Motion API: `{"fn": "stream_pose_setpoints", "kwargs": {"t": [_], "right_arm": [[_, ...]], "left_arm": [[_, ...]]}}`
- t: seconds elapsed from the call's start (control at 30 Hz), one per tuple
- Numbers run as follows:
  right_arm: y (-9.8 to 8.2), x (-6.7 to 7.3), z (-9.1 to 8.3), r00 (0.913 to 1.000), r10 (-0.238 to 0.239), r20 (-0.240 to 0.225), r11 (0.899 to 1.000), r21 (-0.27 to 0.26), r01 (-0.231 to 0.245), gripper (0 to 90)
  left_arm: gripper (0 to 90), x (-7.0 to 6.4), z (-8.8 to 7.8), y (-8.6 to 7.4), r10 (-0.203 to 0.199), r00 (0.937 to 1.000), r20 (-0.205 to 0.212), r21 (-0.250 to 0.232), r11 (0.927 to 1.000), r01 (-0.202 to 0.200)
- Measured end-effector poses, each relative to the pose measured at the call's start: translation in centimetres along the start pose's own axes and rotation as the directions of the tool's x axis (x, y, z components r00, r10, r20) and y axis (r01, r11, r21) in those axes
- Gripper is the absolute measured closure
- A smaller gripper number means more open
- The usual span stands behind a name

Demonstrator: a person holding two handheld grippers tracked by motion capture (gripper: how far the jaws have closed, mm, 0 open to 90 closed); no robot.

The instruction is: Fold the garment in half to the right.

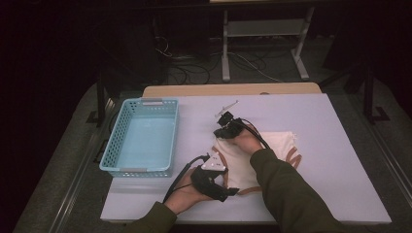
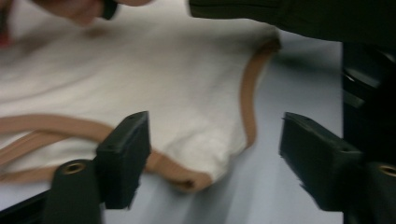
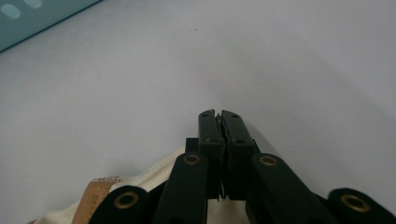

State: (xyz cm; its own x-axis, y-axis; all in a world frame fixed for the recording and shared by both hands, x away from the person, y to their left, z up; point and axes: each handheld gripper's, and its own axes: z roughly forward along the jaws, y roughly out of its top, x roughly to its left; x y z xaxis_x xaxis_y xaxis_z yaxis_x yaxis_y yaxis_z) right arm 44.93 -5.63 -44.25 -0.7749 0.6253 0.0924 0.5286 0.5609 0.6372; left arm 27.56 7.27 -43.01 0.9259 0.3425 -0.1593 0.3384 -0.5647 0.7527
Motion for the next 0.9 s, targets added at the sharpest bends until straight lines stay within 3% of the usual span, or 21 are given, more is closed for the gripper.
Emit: {"fn": "stream_pose_setpoints", "kwargs": {"t": [0.17,0.27,0.37,0.5,0.8,0.9], "right_arm": [[0.0,0.0,0.0,1.0,0.003,-0.003,1.0,0.001,-0.003,87.0],[0.0,0.0,0.0,1.0,0.004,-0.006,1.0,0.002,-0.004,86.9],[0.0,0.0,0.0,1.0,0.003,-0.005,1.0,0.001,-0.003,86.9],[0.0,0.0,0.0,1.0,0.002,-0.004,1.0,-0.001,-0.002,87.0],[0.0,0.2,0.0,1.0,-0.003,0.008,1.0,-0.002,0.003,87.0],[0.0,0.3,0.0,0.9999,-0.007,0.014,1.0,0.002,0.007,87.1]], "left_arm": [[35.6,-0.1,1.1,0.0,0.05,0.9983,0.031,0.043,0.9978,-0.051],[39.0,0.0,1.7,-0.1,0.062,0.9977,0.029,0.07,0.9955,-0.064],[42.2,0.1,2.3,-0.3,0.077,0.9969,0.015,0.09,0.9929,-0.079],[54.0,0.3,2.4,-0.2,0.122,0.9925,-0.014,0.098,0.9879,-0.12],[81.3,0.9,2.5,0.0,0.116,0.9927,-0.031,0.095,0.9891,-0.113],[85.9,0.9,2.4,0.0,0.128,0.9914,-0.029,0.108,0.9864,-0.124]]}}
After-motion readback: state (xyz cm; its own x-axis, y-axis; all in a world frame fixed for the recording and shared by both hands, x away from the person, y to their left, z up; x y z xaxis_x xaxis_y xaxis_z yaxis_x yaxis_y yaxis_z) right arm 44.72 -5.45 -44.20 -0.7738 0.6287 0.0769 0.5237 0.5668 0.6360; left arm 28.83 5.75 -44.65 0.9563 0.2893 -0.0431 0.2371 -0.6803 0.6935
